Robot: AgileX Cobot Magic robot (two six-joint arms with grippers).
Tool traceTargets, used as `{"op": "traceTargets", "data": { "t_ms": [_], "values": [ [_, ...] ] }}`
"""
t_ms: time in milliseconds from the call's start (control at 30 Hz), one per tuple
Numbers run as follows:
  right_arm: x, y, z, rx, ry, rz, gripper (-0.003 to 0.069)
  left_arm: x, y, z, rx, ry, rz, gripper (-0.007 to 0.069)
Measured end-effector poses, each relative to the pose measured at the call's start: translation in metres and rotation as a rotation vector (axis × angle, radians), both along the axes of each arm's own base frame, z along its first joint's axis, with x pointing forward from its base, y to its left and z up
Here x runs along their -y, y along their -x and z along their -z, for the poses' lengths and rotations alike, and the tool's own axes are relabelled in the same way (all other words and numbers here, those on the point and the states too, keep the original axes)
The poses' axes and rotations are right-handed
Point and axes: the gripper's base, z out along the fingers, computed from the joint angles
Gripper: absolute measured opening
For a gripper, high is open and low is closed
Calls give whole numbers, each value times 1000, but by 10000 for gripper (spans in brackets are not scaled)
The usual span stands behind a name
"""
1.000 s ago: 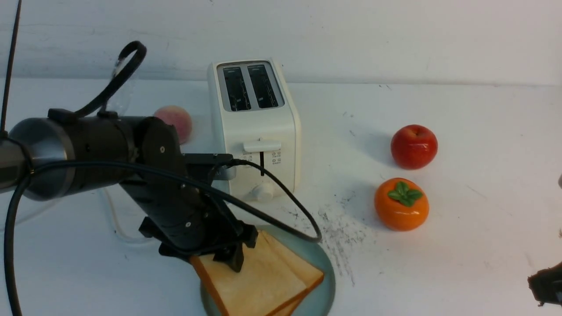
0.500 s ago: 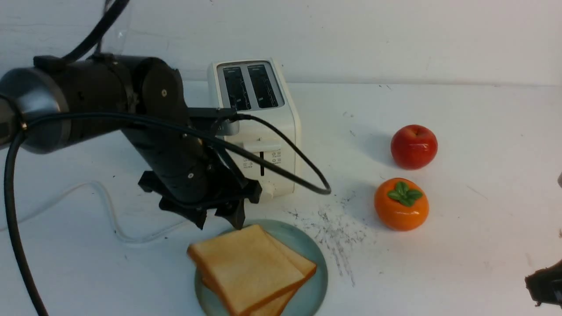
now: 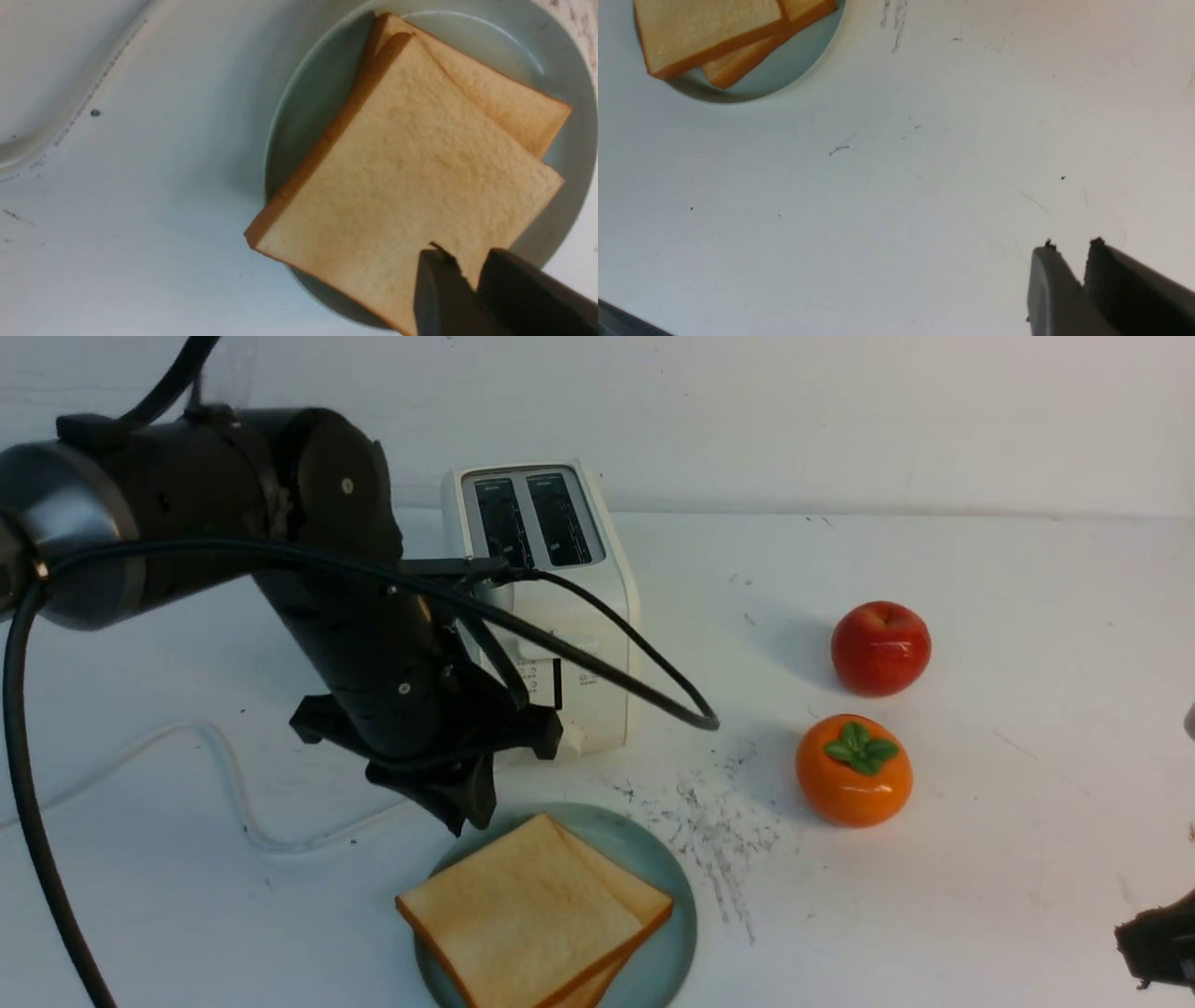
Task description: Take toasted bread from bread machine on white table place on plate.
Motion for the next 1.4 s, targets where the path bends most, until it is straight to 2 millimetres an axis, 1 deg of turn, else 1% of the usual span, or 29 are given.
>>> {"op": "traceTargets", "data": {
  "t_ms": [33, 67, 167, 200, 233, 300, 333, 367, 400, 467, 533, 567, 600, 633, 700, 767, 800, 833, 867, 933, 967, 1000, 1133, 1267, 1400],
  "values": [
    [0, 0, 0, 2, 0, -1, 117, 0, 0, -3, 3, 2, 2, 36],
    [0, 3, -1, 4, 0, -4, 117, -1, 2, -15, 13, 8, 8, -14],
    [1, 15, -8, 28, -1, -15, 108, -3, 8, -41, 73, 35, 12, -14],
    [1, 17, -8, 30, -2, -17, 104, -3, 9, -42, 76, 37, 12, -14],
    [2, 30, -15, 58, -4, -28, 80, -6, 14, -58, 117, 55, 14, -14],
    [3, 47, -21, 95, -11, -31, 46, -9, 20, -72, 152, 71, 14, -14],
    [4, 49, -22, 100, -12, -31, 42, -9, 20, -72, 152, 71, 15, -14],
    [5, 61, -26, 133, -19, -28, 18, -10, 24, -78, 169, 79, 15, -14],
    [6, 74, -31, 171, -30, -21, -1, -11, 26, -81, 173, 81, 16, -14],
    [8, 94, -37, 244, -48, -9, -15, -12, 28, -83, 177, 81, 17, -14],
    [11, 118, -42, 343, -68, 2, -16, -12, 28, -83, 177, 81, 17, -14],
    [11, 126, -43, 382, -74, 4, -16, -12, 28, -83, 177, 81, 17, -14],
    [12, 128, -44, 391, -77, 6, -16, -12, 28, -83, 177, 80, 17, -14],
    [13, 142, -45, 470, -89, 13, -16, -12, 28, -83, 176, 80, 17, -14],
    [16, 153, -42, 585, -115, 40, -15, -12, 28, -83, 176, 80, 17, -14],
    [17, 156, -39, 661, -137, 66, -14, -12, 28, -83, 177, 80, 17, -14],
    [18, 153, -36, 717, -157, 94, -13, -12, 27, -83, 181, 82, 16, -14],
    [19, 151, -34, 730, -162, 103, -13, -12, 27, -83, 181, 82, 16, -14],
    [21, 143, -27, 791, -183, 146, -11, -12, 27, -83, 187, 84, 14, -14],
    [22, 134, -20, 827, -196, 181, -11, -12, 27, -83, 188, 86, 14, -14],
    [23, 131, -18, 837, -199, 192, -10, -12, 27, -83, 188, 86, 14, -14],
    [23, 125, -10, 850, -204, 214, -9, -12, 27, -83, 188, 86, 14, -14],
    [25, 117, -1, 875, -212, 247, -8, -12, 27, -83, 188, 87, 14, -14],
    [25, 115, 5, 861, -208, 249, -6, -11, 27, -83, 188, 87, 14, -14],
    [25, 115, 5, 859, -208, 248, -3, -11, 27, -83, 188, 87, 14, -14]
  ]
}}
